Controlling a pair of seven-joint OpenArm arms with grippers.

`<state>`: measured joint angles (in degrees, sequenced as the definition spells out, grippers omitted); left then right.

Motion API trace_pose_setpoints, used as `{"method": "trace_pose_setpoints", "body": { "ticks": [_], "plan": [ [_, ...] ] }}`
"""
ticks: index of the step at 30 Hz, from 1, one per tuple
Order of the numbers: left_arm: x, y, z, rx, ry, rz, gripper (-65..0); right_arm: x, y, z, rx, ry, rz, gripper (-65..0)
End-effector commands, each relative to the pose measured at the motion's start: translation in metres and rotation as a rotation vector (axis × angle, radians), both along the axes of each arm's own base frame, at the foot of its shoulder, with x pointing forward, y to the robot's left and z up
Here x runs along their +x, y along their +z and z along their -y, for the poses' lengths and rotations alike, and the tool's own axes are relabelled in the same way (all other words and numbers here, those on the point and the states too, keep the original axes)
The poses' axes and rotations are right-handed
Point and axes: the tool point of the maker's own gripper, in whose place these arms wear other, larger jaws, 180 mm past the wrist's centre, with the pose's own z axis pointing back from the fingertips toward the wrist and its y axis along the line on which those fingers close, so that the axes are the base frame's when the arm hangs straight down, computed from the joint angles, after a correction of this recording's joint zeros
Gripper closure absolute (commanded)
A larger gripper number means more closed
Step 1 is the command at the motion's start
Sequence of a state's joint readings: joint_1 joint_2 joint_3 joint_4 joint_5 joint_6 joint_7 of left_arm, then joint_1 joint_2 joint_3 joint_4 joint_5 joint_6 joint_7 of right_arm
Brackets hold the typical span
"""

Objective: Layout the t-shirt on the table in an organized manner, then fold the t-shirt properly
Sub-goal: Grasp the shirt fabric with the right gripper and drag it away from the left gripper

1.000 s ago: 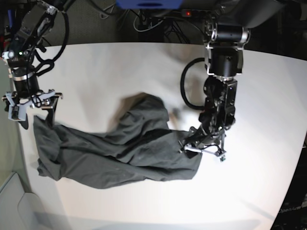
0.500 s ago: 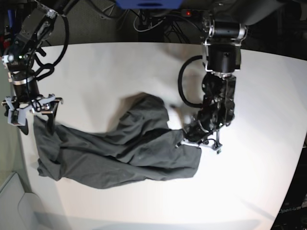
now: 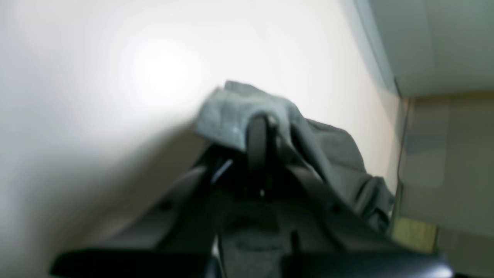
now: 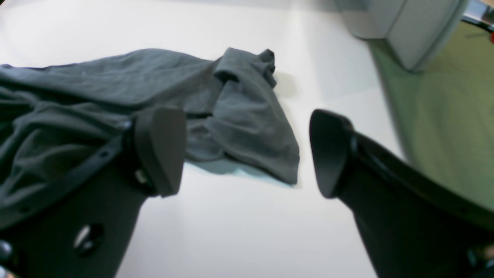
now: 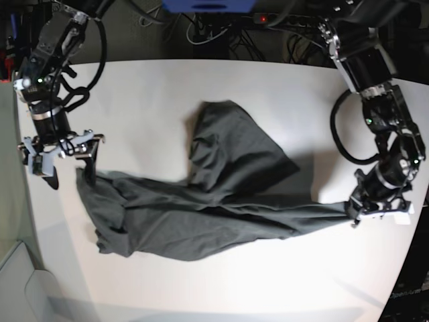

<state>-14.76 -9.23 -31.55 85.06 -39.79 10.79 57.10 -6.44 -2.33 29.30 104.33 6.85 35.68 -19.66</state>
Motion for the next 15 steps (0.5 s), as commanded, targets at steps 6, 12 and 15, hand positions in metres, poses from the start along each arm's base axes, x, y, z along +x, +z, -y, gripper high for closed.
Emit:
{"method": "trace_pose_setpoints", "body": {
  "ticks": [6,12,15],
  "plan": [
    [-0.014,0.040,-0.046,0.036,0.077,0.088,-0.6,-0.014,-0.008,-0.086,0.038,0.273,-0.009,-49.9],
    [-0.035,0.020,-0.057,0.069,0.088,0.027,-0.6,-0.039,-0.031,-0.166,0.090,0.494,-0.097,-50.1],
    [-0.043,0.010,-0.058,0.071,0.088,0.000,-0.6,-0.049,-0.045,-0.188,0.085,0.557,-0.179,-50.1]
  ]
}}
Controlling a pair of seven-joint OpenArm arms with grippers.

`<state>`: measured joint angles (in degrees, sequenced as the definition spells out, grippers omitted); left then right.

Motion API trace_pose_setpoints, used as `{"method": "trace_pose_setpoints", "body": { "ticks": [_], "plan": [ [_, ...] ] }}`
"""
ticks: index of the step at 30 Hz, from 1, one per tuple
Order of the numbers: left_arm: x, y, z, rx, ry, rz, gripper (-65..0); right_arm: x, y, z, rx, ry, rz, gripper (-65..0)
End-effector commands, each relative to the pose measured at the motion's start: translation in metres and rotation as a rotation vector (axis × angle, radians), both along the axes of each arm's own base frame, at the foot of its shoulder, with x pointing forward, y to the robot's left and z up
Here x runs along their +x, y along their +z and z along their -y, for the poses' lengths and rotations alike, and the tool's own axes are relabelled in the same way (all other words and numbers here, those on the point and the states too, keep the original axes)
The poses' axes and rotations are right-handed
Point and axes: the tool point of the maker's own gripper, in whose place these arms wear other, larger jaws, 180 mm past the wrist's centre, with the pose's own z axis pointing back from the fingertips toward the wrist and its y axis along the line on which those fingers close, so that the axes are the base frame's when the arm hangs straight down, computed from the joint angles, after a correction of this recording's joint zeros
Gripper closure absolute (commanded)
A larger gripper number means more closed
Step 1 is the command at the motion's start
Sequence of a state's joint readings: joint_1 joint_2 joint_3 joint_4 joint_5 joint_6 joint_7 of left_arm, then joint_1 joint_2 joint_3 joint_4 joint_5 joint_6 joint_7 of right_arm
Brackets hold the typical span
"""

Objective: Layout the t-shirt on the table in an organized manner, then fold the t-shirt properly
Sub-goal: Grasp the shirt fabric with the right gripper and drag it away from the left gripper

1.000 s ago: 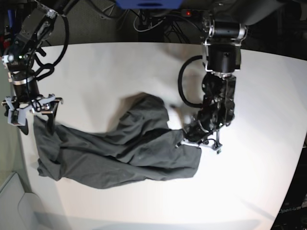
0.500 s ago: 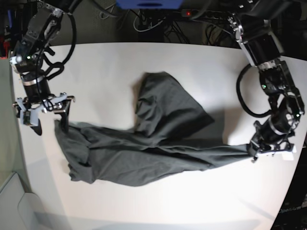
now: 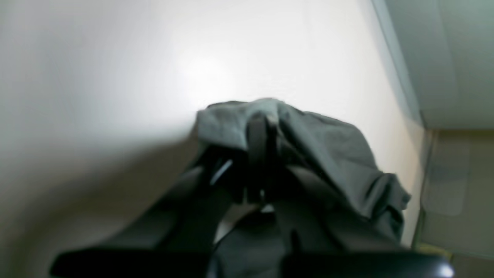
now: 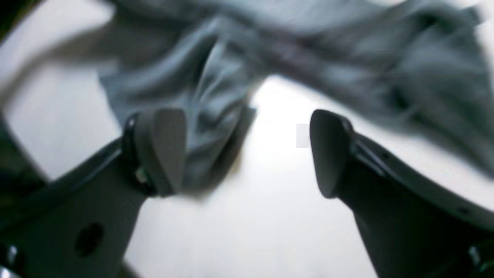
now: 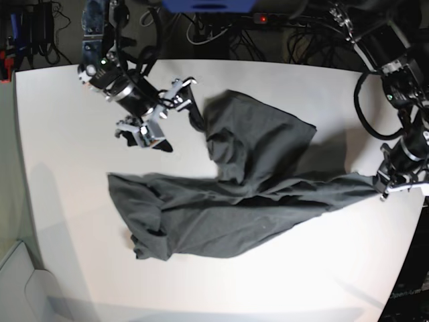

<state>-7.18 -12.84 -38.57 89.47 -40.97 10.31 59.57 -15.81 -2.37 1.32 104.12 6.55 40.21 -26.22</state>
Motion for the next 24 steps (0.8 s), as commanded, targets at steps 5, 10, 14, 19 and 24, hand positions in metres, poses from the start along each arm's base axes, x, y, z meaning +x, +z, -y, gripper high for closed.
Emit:
{"method": "trace_pose_setpoints", "body": {
  "ticks": [5,10,14,19,24],
  "plan": [
    [-0.001,0.011,-0.009,0.025,0.009,0.029,-0.6,0.000,0.004,-0.025,0.014,0.072,-0.011,-49.9],
    [-0.012,0.009,-0.023,0.023,0.054,0.024,-0.6,-0.001,-0.017,-0.041,0.036,0.097,-0.081,-49.9],
    [-0.016,0.004,-0.025,0.029,0.057,0.008,-0.6,-0.002,-0.033,-0.051,0.069,0.097,-0.134,-49.9],
    [-0.025,0.002,-0.034,0.047,0.063,-0.011,-0.6,0.001,-0.043,-0.056,0.075,0.102,-0.168,-49.7],
    [-0.026,0.001,-0.036,0.056,0.065,-0.018,-0.6,-0.004,-0.053,-0.061,0.092,0.103,-0.203,-46.9]
  ]
}}
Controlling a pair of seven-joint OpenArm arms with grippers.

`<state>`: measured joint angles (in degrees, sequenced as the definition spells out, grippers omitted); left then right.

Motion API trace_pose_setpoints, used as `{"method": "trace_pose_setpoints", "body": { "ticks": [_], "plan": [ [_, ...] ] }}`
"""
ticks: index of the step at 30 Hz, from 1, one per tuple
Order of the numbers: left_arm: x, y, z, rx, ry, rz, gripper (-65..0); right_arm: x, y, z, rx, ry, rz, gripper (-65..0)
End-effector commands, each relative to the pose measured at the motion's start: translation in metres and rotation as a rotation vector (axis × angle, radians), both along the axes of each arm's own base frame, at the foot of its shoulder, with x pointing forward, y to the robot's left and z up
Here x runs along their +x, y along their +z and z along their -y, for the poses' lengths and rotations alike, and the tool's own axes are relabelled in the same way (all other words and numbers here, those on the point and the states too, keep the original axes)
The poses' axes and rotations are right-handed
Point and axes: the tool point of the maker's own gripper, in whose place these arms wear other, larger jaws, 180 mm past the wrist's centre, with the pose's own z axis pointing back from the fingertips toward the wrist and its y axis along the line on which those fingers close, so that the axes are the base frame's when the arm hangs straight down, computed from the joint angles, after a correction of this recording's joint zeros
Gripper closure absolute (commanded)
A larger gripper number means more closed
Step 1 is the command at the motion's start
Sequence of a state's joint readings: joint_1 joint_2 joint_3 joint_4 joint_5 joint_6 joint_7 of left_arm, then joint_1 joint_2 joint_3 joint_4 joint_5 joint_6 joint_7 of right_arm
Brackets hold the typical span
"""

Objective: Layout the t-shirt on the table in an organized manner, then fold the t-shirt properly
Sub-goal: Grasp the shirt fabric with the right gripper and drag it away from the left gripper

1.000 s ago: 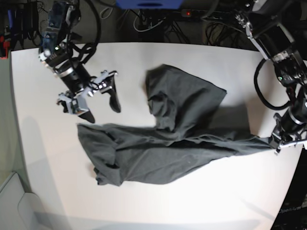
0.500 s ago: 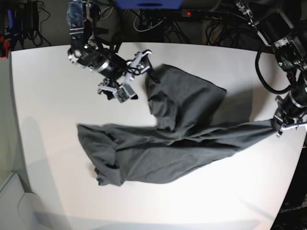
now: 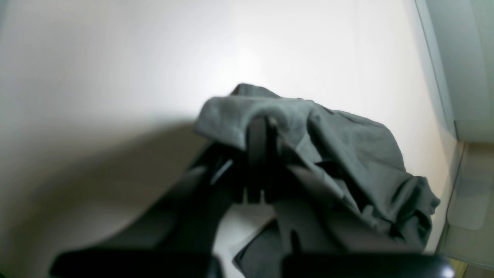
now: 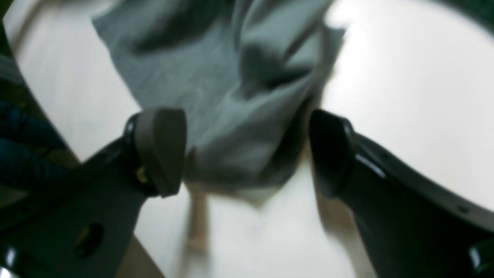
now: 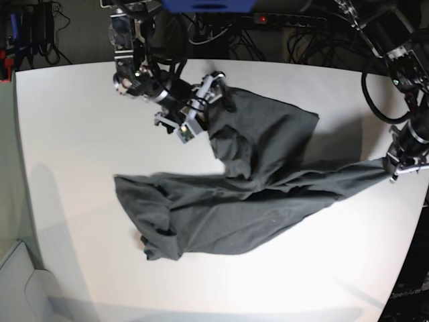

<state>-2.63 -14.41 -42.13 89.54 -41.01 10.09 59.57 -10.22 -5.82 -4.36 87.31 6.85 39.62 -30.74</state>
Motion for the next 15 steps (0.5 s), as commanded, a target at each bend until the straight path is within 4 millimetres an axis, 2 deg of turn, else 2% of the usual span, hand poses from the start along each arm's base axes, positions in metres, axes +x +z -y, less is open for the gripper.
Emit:
{"method": "trace_pose_setpoints", "body": {
  "ticks": [1,3,5,9,11,12,15],
  "plan": [
    [0.005,0.016,-0.008,0.032,0.006,0.038,-0.6,0.012,0.015,-0.006,0.043,-0.006,0.047,-45.6],
    [0.005,0.016,-0.009,0.036,0.012,0.045,-0.6,0.013,0.011,-0.006,0.039,-0.002,0.035,-41.0],
    [0.000,0.012,-0.012,0.046,0.022,0.037,-0.6,0.013,0.010,-0.006,0.039,-0.002,0.032,-33.8],
    [-0.008,0.005,-0.017,0.063,0.039,0.027,-0.6,0.014,0.011,-0.005,0.034,-0.001,0.038,-13.3],
    [-0.013,0.001,-0.018,0.072,0.043,0.013,-0.6,0.018,0.016,0.003,0.017,-0.004,0.061,-3.9],
    [-0.016,0.000,-0.019,0.073,0.046,0.013,-0.6,0.018,0.017,0.011,-0.003,-0.003,0.075,-0.6],
    [-0.024,-0.004,-0.029,0.103,0.062,-0.001,-0.6,0.022,0.032,0.027,-0.040,0.000,0.139,0.0]
  ]
}}
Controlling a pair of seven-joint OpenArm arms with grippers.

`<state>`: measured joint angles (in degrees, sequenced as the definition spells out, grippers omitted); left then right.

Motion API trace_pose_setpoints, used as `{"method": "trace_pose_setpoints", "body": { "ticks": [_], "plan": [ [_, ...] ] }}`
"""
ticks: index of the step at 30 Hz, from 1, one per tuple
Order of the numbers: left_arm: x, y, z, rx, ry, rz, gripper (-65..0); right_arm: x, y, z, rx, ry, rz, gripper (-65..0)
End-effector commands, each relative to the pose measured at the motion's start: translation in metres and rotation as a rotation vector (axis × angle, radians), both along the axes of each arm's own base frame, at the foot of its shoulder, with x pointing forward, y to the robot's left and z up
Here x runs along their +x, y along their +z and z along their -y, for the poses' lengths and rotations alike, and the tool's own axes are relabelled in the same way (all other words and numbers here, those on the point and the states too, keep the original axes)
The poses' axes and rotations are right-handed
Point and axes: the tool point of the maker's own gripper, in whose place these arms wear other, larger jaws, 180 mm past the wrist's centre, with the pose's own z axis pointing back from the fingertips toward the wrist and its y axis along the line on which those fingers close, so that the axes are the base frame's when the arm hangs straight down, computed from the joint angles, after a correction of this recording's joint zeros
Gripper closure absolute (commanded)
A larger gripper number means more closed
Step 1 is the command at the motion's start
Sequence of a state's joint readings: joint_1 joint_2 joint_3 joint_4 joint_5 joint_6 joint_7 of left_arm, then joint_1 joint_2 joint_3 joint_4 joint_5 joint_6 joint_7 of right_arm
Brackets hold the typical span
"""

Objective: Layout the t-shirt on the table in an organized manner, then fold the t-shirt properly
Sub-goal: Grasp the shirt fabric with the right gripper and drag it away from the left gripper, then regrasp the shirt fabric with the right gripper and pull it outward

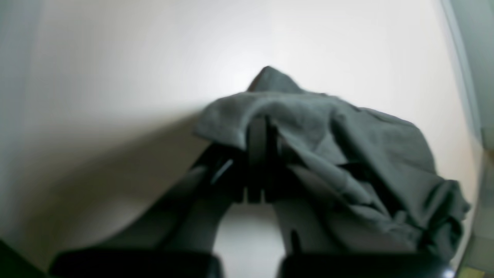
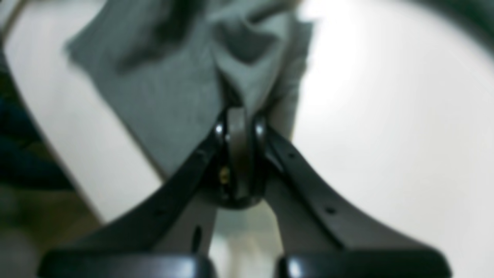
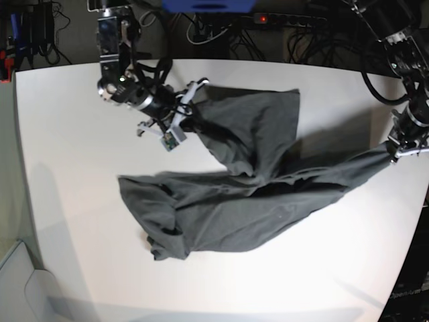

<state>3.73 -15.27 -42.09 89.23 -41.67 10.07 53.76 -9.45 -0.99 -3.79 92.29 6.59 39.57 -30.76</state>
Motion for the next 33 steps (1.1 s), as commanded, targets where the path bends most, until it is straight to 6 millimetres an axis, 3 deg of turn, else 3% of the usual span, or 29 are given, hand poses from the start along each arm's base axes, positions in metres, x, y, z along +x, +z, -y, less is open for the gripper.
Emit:
{"method": "trace_pose_setpoints", "body": {
  "ticks": [1,7,15,19,27,29,33],
  "plan": [
    [0.006,0.017,-0.014,0.054,0.015,0.046,-0.6,0.006,0.020,-0.002,0.032,0.005,0.064,0.0],
    [0.002,0.016,-0.018,0.074,0.026,0.041,-0.6,0.018,0.056,0.031,-0.073,0.024,0.201,0.0],
    [0.002,0.017,-0.022,0.090,0.039,0.051,-0.6,0.051,0.068,0.119,-0.143,-0.211,0.239,0.0],
    [-0.004,0.007,-0.023,0.077,0.045,0.024,-0.6,0.061,0.069,0.148,-0.152,-0.295,0.240,0.0],
    [-0.006,0.002,-0.020,0.068,0.046,0.016,-0.6,0.052,0.037,0.151,-0.129,-0.319,0.143,-1.9],
    [-0.006,0.001,-0.020,0.066,0.046,0.014,-0.6,0.046,0.031,0.151,-0.136,-0.317,0.118,-7.7],
    [-0.006,0.000,-0.018,0.064,0.041,0.013,-0.6,0.041,0.024,0.151,-0.165,-0.310,0.072,-25.6]
  ]
}}
